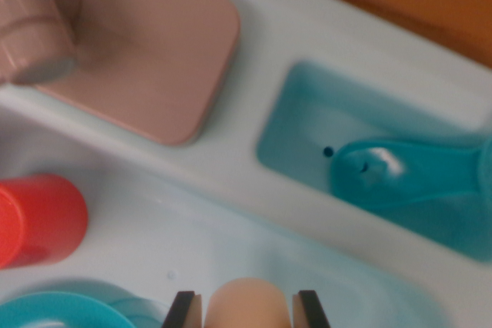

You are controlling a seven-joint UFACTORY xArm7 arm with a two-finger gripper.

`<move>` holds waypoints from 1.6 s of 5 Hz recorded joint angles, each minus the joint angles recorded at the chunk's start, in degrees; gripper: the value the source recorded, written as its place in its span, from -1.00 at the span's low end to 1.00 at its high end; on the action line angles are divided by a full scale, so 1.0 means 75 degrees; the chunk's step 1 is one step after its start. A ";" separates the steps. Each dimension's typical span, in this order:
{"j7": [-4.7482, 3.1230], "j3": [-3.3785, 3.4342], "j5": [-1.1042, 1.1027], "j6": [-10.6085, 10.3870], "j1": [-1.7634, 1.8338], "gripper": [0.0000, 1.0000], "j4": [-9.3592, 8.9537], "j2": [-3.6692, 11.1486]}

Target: Pick detergent from the sink

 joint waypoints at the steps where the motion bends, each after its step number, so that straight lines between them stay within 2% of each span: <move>1: 0.0000 0.0000 0.0000 0.0000 0.0000 1.00 0.0000 0.0000; 2: 0.0019 0.0000 -0.0026 0.0304 0.0003 1.00 0.0195 -0.0110; 3: 0.0019 0.0000 -0.0026 0.0304 0.0003 1.00 0.0195 -0.0110; 4: 0.0040 -0.0001 -0.0053 0.0635 0.0006 1.00 0.0407 -0.0230; 5: 0.0040 -0.0001 -0.0053 0.0635 0.0006 1.00 0.0407 -0.0230; 6: 0.0062 -0.0001 -0.0083 0.0981 0.0009 1.00 0.0630 -0.0356; 7: 0.0062 -0.0001 -0.0083 0.0981 0.0009 1.00 0.0630 -0.0356; 8: 0.0085 -0.0002 -0.0113 0.1343 0.0013 1.00 0.0862 -0.0487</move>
